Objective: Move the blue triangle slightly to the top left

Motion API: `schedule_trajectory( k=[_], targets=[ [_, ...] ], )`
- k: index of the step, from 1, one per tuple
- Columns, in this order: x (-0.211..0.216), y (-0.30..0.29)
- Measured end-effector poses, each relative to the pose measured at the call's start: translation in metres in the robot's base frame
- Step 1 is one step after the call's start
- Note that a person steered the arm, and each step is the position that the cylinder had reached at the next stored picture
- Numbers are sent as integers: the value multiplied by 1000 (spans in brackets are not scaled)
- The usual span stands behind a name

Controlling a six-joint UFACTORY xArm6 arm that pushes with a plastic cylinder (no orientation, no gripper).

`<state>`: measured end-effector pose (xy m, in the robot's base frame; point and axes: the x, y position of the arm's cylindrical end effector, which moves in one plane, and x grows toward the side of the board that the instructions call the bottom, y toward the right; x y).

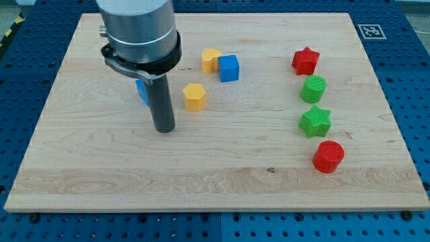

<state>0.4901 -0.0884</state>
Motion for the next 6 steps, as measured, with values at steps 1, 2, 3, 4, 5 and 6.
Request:
schedule_trajectory(
  k=[1,2,3,4,5,6],
  targets=[
    [-20,0],
    [-40,-2],
    [-60,-13],
    [-77,-29],
    [-94,-43],
    [-113,-50]
  ],
)
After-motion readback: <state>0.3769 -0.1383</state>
